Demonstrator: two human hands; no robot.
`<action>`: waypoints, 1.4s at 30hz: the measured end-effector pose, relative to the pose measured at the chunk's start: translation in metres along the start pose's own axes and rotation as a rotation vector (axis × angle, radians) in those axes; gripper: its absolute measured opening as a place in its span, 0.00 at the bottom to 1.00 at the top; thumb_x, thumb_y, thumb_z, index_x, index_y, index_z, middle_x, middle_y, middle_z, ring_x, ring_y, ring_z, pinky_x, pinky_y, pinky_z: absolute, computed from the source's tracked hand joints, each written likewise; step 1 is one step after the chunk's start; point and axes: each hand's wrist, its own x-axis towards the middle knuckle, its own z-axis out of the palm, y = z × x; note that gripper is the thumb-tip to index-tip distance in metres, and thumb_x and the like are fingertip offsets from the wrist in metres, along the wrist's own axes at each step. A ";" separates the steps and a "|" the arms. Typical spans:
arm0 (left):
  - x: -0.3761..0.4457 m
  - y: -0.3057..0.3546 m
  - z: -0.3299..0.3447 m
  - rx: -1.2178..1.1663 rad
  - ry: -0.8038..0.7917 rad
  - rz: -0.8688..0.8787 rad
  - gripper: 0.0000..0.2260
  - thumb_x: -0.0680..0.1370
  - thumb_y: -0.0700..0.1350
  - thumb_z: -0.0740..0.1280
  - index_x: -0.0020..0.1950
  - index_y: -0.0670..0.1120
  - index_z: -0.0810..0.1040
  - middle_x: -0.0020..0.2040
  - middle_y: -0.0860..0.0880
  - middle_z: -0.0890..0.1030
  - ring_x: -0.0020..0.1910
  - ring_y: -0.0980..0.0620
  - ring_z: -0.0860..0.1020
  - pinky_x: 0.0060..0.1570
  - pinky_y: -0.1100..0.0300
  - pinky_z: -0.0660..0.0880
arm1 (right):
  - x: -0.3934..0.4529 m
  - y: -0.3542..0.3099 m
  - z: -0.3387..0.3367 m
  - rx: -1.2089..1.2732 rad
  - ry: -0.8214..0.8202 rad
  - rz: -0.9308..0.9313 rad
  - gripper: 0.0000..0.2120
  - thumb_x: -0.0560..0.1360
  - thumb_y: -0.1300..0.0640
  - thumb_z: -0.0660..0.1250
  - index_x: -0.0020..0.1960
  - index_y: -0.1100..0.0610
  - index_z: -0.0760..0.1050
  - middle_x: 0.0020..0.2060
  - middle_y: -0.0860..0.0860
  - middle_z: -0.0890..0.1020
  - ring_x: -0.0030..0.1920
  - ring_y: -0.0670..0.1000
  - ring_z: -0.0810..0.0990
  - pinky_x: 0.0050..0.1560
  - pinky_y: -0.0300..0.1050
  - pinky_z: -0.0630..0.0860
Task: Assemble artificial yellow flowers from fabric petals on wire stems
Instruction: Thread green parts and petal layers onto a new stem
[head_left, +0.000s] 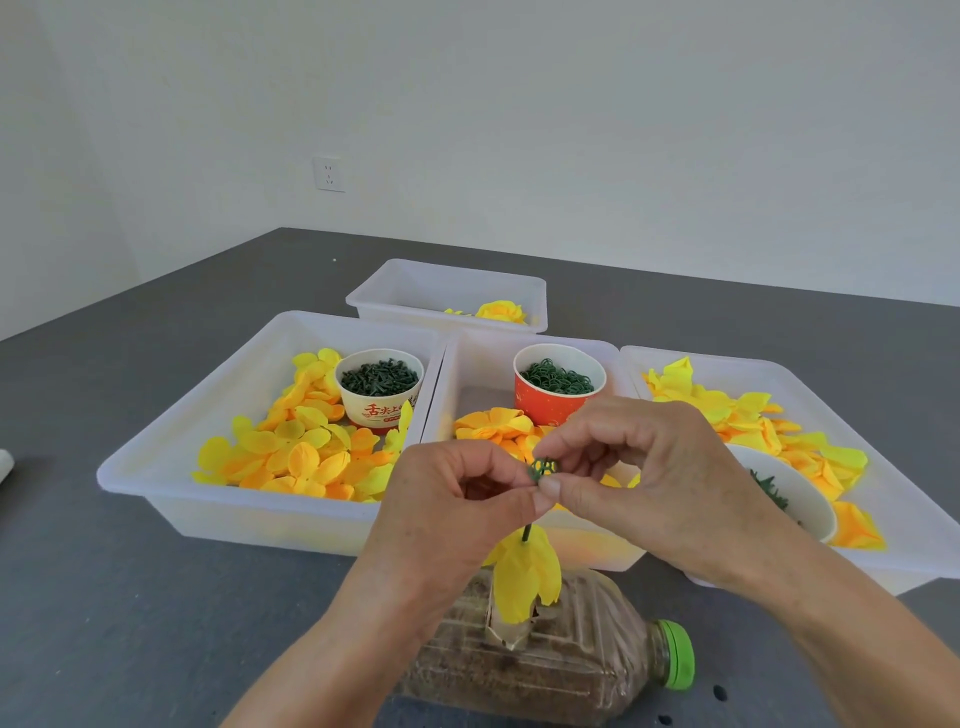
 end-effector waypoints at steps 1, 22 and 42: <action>0.000 0.000 0.000 0.004 0.002 -0.009 0.09 0.59 0.48 0.75 0.32 0.44 0.82 0.29 0.48 0.79 0.31 0.55 0.73 0.32 0.65 0.71 | 0.000 0.000 0.000 0.001 -0.009 0.008 0.10 0.66 0.67 0.74 0.40 0.52 0.82 0.33 0.49 0.81 0.35 0.45 0.79 0.39 0.33 0.75; -0.016 0.002 -0.012 0.214 0.072 0.006 0.14 0.70 0.35 0.70 0.40 0.56 0.84 0.36 0.51 0.83 0.35 0.56 0.78 0.37 0.64 0.75 | -0.013 0.008 0.017 0.027 -0.037 0.068 0.12 0.65 0.66 0.76 0.36 0.50 0.81 0.32 0.48 0.80 0.33 0.45 0.77 0.37 0.40 0.77; -0.019 -0.012 -0.009 0.294 0.112 -0.028 0.06 0.69 0.41 0.73 0.37 0.52 0.82 0.34 0.51 0.83 0.34 0.54 0.79 0.36 0.60 0.76 | -0.015 0.016 0.022 0.224 -0.106 0.189 0.12 0.64 0.66 0.77 0.36 0.50 0.82 0.32 0.48 0.83 0.33 0.43 0.79 0.39 0.40 0.79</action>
